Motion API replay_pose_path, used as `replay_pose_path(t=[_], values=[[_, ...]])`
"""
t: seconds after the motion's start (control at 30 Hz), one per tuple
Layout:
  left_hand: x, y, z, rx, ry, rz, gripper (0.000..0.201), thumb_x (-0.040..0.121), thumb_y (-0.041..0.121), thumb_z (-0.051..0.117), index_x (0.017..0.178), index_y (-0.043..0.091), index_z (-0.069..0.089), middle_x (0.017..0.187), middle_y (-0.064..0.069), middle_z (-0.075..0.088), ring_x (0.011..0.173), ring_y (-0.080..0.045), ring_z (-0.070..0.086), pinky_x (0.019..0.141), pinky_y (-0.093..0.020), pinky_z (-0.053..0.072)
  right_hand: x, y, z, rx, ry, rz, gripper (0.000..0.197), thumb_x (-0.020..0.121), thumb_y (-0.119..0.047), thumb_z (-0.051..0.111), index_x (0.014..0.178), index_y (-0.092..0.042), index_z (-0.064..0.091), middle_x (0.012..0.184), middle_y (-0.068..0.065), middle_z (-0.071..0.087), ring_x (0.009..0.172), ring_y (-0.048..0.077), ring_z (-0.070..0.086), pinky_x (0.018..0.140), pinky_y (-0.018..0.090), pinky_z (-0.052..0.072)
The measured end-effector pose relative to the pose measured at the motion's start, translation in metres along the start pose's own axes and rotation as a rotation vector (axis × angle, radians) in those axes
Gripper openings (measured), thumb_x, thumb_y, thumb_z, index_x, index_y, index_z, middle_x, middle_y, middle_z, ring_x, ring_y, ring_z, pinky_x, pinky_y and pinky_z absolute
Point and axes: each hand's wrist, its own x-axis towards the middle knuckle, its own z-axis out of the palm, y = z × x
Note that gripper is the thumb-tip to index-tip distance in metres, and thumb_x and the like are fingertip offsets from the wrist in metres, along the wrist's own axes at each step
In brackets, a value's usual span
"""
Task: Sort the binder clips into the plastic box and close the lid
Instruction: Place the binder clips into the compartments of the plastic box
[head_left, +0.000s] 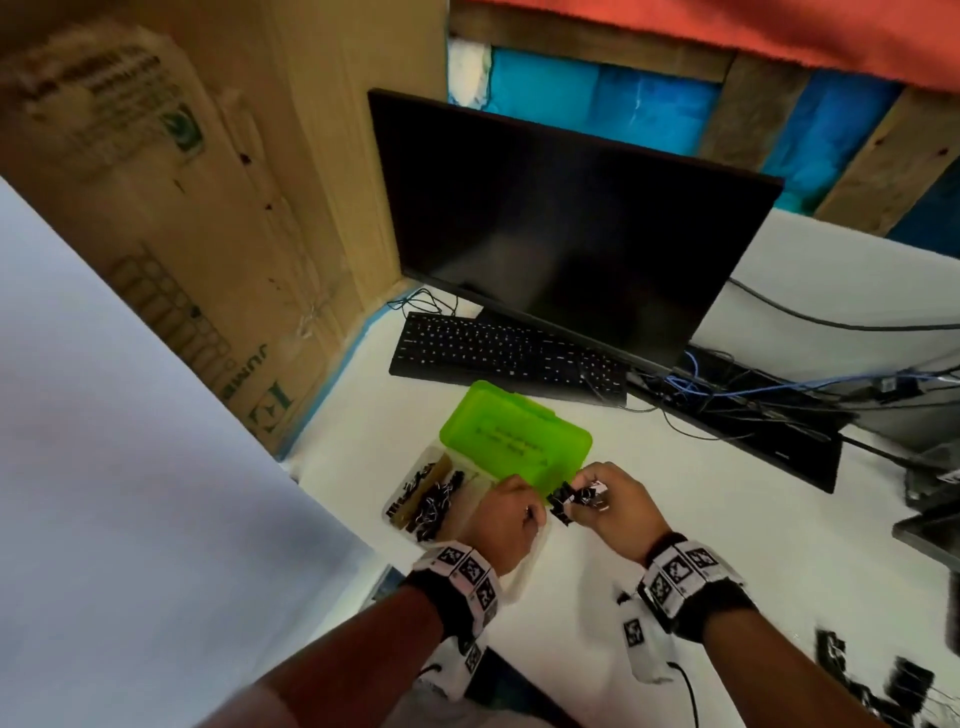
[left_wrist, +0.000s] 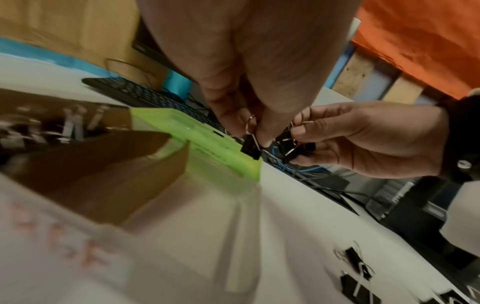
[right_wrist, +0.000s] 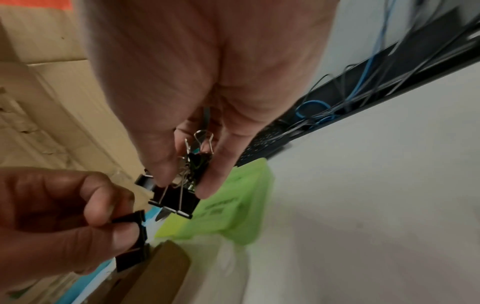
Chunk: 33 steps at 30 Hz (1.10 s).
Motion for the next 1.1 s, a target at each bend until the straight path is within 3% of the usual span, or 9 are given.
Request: replay_pose_path(t=[0.07, 0.2, 0.27, 0.37, 0.53, 0.63, 0.73, 0.87, 1.1], values=[[-0.01, -0.016, -0.011, -0.051, 0.014, -0.065, 0.013, 0.078, 0.013, 0.058, 0.074, 0.022, 0.067, 0.092, 0.002, 0.066, 0.081, -0.018, 0.062, 0.08, -0.029, 0.05, 0.013, -0.012, 0.016, -0.025, -0.035, -0.054, 0.03, 0.07, -0.007, 0.077, 0.08, -0.028, 0.058, 0.092, -0.002, 0.059, 0.08, 0.007, 0.058, 0.075, 0.016, 0.044], [-0.029, -0.042, -0.027, -0.143, 0.045, -0.205, 0.02, 0.076, 0.001, 0.055, 0.071, 0.009, 0.073, 0.085, -0.006, 0.073, 0.081, -0.017, 0.065, 0.083, -0.022, 0.049, 0.034, -0.036, 0.049, -0.101, -0.137, -0.154, 0.03, 0.07, -0.009, 0.078, 0.084, -0.026, 0.058, 0.089, -0.011, 0.054, 0.084, 0.01, 0.056, 0.077, 0.015, 0.042], [-0.038, -0.053, -0.031, -0.155, 0.038, -0.226, 0.023, 0.072, 0.006, 0.051, 0.067, 0.009, 0.074, 0.078, -0.007, 0.075, 0.077, -0.02, 0.068, 0.081, -0.029, 0.053, 0.041, -0.045, 0.065, -0.124, -0.196, -0.173, 0.033, 0.07, -0.01, 0.077, 0.082, -0.033, 0.056, 0.089, -0.014, 0.053, 0.086, 0.012, 0.056, 0.079, 0.02, 0.044], [-0.045, -0.067, -0.031, -0.176, 0.021, -0.25, 0.025, 0.068, 0.006, 0.049, 0.067, 0.007, 0.074, 0.081, -0.011, 0.075, 0.086, -0.026, 0.069, 0.079, -0.034, 0.056, 0.047, -0.054, 0.084, -0.182, -0.258, -0.176, 0.039, 0.072, -0.013, 0.077, 0.079, -0.041, 0.051, 0.093, -0.009, 0.054, 0.086, 0.013, 0.055, 0.079, 0.025, 0.045], [-0.049, -0.072, -0.027, -0.039, -0.051, -0.208, 0.035, 0.07, 0.02, 0.036, 0.066, 0.012, 0.07, 0.074, -0.006, 0.072, 0.081, -0.021, 0.065, 0.078, -0.037, 0.054, 0.053, -0.063, 0.097, -0.384, -0.418, -0.272, 0.022, 0.078, -0.011, 0.069, 0.095, -0.021, 0.058, 0.103, -0.002, 0.049, 0.091, 0.013, 0.051, 0.077, 0.015, 0.037], [-0.053, -0.074, -0.02, 0.036, -0.003, -0.147, 0.025, 0.072, 0.019, 0.045, 0.064, 0.019, 0.069, 0.071, 0.001, 0.07, 0.089, -0.019, 0.059, 0.089, -0.037, 0.049, 0.053, -0.061, 0.098, -0.478, -0.477, -0.343, 0.024, 0.078, -0.008, 0.066, 0.096, -0.02, 0.057, 0.102, -0.009, 0.043, 0.089, 0.01, 0.051, 0.075, 0.005, 0.034], [-0.056, -0.073, -0.015, -0.002, 0.056, -0.114, 0.019, 0.078, 0.012, 0.057, 0.067, 0.018, 0.072, 0.078, -0.003, 0.072, 0.091, -0.023, 0.06, 0.086, -0.037, 0.049, 0.053, -0.06, 0.097, -0.549, -0.538, -0.385, 0.025, 0.079, -0.004, 0.062, 0.095, -0.022, 0.056, 0.105, -0.008, 0.045, 0.093, 0.013, 0.054, 0.082, 0.019, 0.043], [-0.055, -0.074, -0.011, -0.072, 0.026, -0.121, 0.016, 0.082, 0.006, 0.057, 0.079, 0.009, 0.073, 0.094, -0.01, 0.07, 0.093, -0.026, 0.061, 0.084, -0.032, 0.048, 0.053, -0.062, 0.096, -0.615, -0.582, -0.432, 0.03, 0.077, 0.0, 0.06, 0.092, -0.026, 0.055, 0.106, -0.007, 0.046, 0.093, 0.016, 0.053, 0.082, 0.03, 0.048], [-0.052, -0.08, -0.006, -0.16, -0.033, -0.183, 0.017, 0.078, -0.001, 0.066, 0.094, 0.003, 0.066, 0.116, -0.008, 0.055, 0.097, -0.024, 0.06, 0.08, -0.02, 0.042, 0.056, -0.058, 0.097, -0.62, -0.574, -0.4, 0.043, 0.076, 0.007, 0.053, 0.095, -0.032, 0.055, 0.11, -0.009, 0.045, 0.092, 0.018, 0.055, 0.081, 0.034, 0.05]])
